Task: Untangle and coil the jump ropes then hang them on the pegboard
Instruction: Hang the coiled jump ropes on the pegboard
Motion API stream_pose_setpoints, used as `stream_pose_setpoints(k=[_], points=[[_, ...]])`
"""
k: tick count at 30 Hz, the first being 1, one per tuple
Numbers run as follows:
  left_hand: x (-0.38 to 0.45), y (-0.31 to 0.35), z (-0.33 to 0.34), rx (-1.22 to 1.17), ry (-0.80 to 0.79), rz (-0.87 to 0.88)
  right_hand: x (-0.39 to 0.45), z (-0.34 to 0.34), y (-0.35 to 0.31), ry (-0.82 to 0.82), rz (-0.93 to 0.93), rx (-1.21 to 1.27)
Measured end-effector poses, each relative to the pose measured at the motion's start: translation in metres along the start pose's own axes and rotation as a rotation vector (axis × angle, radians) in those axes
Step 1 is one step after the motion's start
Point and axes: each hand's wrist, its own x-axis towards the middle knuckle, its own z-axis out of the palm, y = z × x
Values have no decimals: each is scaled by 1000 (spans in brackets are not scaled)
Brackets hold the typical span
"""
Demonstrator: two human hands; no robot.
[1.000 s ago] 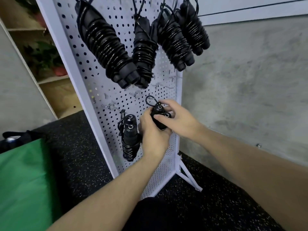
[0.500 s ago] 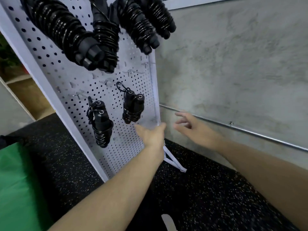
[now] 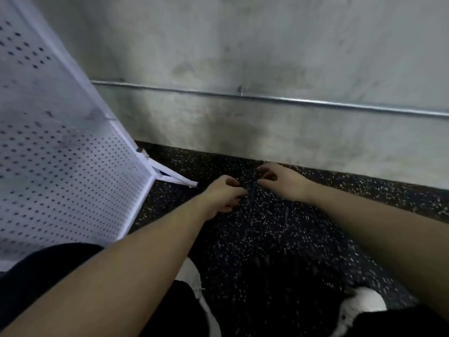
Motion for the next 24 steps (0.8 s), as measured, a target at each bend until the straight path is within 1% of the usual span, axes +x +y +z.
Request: stream_pose_setpoints(k=[4,6,10,13,16,18,24], points=[[44,-34,52,241,-126,-56,8,30,74,-164,170,-58],[62,-51,74,360,-182,-51,10,48,102,-264,233,-98],[84,-92,112,631,-359,70,11,77,142,-358,281,-119],[95,-119,132,777,-450,52,14,91,155,-399,280,-118],[101,-134,139,833,-464,34,16,99,156,-406,273,-104],[105,-143,142,836,-429,13,17,103,155,-410,265,-89],[110,-168,156,739,-334,-83,17,105,147,-405,246,-48]])
